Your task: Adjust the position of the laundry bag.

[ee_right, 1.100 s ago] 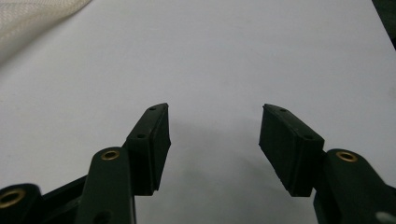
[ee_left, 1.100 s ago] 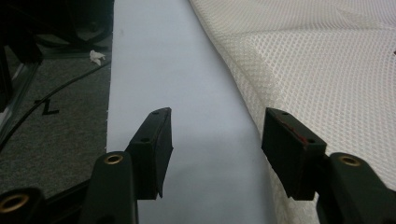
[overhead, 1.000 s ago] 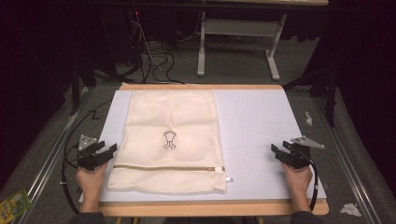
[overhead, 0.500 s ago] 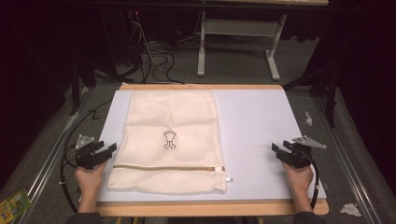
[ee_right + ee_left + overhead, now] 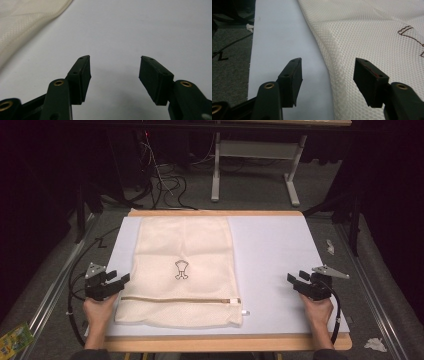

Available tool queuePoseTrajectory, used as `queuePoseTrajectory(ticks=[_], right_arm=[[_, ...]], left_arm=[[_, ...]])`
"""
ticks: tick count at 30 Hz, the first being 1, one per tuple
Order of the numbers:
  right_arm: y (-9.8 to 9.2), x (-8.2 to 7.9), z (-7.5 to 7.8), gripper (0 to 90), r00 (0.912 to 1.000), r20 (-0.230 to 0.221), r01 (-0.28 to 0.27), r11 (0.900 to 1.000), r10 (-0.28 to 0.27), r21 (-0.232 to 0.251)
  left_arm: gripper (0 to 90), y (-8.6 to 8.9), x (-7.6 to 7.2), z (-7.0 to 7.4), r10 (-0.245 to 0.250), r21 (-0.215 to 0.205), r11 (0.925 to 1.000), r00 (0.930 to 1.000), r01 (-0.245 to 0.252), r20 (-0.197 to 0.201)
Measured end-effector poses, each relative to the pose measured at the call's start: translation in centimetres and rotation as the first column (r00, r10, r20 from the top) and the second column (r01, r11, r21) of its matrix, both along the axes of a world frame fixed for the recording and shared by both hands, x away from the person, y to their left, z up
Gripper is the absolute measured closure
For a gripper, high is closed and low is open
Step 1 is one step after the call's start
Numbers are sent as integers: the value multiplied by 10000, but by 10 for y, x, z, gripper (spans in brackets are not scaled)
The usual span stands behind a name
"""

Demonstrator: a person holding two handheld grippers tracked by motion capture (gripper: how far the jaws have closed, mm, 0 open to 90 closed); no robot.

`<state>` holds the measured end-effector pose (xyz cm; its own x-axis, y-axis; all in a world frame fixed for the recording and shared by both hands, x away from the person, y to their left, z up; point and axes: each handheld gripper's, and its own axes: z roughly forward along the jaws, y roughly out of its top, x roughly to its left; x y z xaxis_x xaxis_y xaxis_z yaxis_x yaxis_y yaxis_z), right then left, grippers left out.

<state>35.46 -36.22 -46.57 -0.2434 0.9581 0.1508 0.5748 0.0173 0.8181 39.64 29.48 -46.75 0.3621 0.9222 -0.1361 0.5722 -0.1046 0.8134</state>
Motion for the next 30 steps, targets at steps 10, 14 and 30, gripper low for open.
queuePoseTrajectory(ticks=[10, 14, 30], right_arm=[[26, 1, 8, 430, 9966, -107, -812, 9966, 813, 137], [37, 4, 8, 427, 9936, -203, -1109, 9938, 1111, 110], [86, 14, 7, 443, 9720, -1059, -2073, 9777, 2098, 343]], left_arm=[[333, -6, -1, 2, -339, 10, 9994, 9985, 339, -430], [322, -10, 0, 1, -504, 106, 9986, 9967, 512, -637], [325, -19, 1, 1, -744, 359, 9963, 9930, 780, -922]])
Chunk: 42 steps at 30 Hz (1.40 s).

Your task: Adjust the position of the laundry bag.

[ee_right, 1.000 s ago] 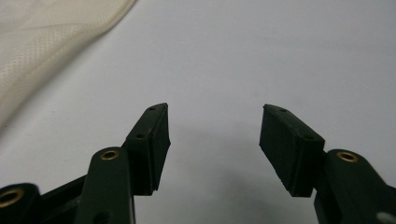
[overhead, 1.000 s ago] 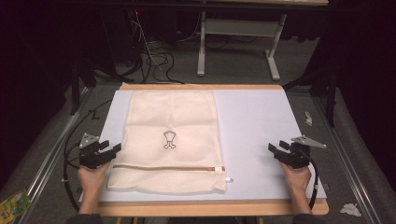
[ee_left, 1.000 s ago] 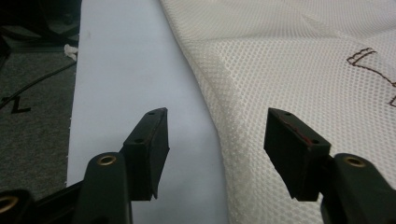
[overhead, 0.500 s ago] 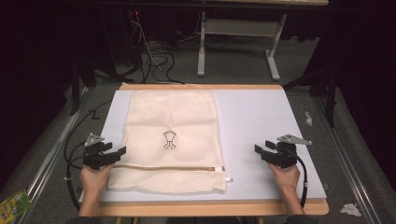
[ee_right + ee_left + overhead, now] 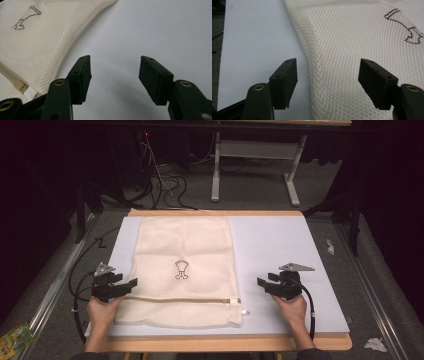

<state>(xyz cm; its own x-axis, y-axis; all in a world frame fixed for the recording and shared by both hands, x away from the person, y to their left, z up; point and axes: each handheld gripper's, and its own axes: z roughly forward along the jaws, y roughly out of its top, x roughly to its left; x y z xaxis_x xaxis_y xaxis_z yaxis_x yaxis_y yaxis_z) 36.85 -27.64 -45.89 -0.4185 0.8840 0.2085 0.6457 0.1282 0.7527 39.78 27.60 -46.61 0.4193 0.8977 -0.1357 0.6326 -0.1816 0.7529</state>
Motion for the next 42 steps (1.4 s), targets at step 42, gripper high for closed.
queuePoseTrajectory(ticks=[42], right_arm=[[84, 38, -11, 479, 9772, -1627, -1335, 9907, 1361, 267]], left_arm=[[501, -16, 13, -10, 192, 163, 9997, 9959, -178, -889]])
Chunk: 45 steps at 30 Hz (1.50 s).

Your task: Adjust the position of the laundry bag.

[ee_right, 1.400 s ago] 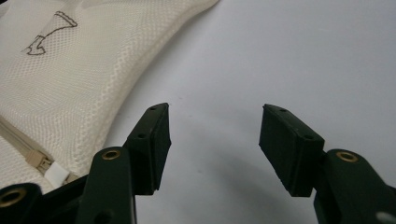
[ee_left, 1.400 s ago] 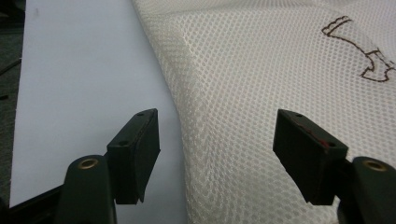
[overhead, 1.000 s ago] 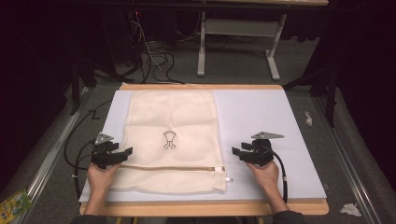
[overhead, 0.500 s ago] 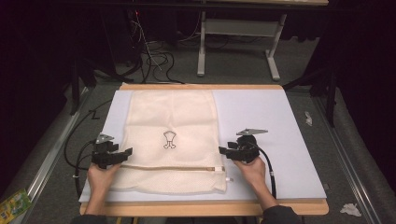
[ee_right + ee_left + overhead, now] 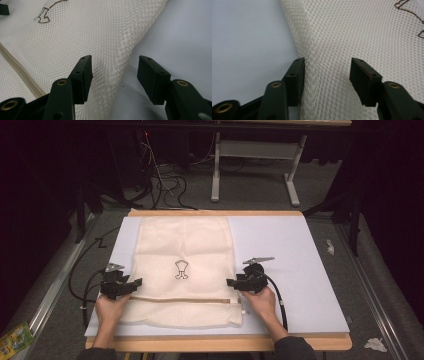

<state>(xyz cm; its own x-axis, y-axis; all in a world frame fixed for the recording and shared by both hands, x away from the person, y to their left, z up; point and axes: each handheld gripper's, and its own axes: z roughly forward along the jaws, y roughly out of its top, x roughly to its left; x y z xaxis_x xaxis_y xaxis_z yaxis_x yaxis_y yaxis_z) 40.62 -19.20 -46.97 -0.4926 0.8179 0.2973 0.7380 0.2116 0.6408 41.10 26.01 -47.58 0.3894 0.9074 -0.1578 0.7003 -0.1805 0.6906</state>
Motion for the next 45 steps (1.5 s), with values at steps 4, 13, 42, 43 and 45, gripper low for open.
queuePoseTrajectory(ticks=[4, 13, 42, 43, 45], right_arm=[[4, 7, -3, 618, 9990, -379, -209, 9989, 225, 408], [0, 9, 0, 845, 9990, -65, -431, 9981, 434, 442], [-54, 6, 11, 866, 9956, 766, 535, 9984, -548, 192], [-57, 6, 11, 866, 9951, 790, 588, 9981, -600, 179], [-59, 6, 11, 866, 9946, 799, 646, 9978, -658, 170]], left_arm=[[589, -2, 1, 2, -133, 56, 9999, 9999, 133, -26], [834, -4, 6, 10, -406, -262, 9988, 9991, 402, -150], [856, -56, 22, 18, -1014, -680, 9922, 9938, 1044, 453], [856, -57, 22, 18, -1061, -734, 9913, 9932, 1094, 470], [856, -61, 23, 19, -1136, -828, 9896, 9922, 1177, 520]])
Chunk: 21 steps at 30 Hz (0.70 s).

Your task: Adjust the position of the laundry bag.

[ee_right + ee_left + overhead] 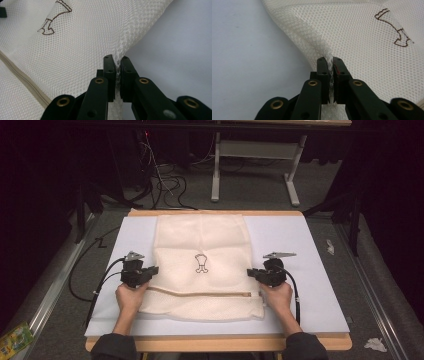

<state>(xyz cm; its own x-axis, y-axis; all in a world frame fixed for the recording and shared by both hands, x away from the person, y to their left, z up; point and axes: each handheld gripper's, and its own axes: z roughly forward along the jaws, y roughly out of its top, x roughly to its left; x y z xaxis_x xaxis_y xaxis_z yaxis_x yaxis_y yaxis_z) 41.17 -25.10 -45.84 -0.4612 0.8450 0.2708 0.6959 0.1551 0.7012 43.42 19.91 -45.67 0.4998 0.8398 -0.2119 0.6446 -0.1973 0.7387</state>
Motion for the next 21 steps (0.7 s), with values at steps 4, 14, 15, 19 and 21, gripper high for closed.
queuePoseTrajectory(ticks=[4, 14, 15, 19, 21], right_arm=[[-9, 0, 1, 866, 9999, 36, 168, 9999, -168, -11], [-31, 2, 6, 865, 9975, 82, 704, 9972, -702, -268], [-31, 2, 6, 865, 9975, 82, 704, 9972, -702, -268], [-42, -2, 7, 865, 9955, 127, 943, 9953, -941, -197], [-44, -3, 7, 865, 9950, 87, 996, 9947, -994, -242]], left_arm=[[856, -6, 3, -3, -12, -142, 9999, 10000, 12, 0], [856, -29, 9, -4, -265, -255, 9993, 9996, 264, -27], [856, -30, 9, -4, -264, -271, 9993, 9997, 263, -10], [855, -39, 11, -2, -372, -246, 9990, 9993, 373, 29], [855, -44, 12, 0, -445, -144, 9989, 9989, 447, 127]])
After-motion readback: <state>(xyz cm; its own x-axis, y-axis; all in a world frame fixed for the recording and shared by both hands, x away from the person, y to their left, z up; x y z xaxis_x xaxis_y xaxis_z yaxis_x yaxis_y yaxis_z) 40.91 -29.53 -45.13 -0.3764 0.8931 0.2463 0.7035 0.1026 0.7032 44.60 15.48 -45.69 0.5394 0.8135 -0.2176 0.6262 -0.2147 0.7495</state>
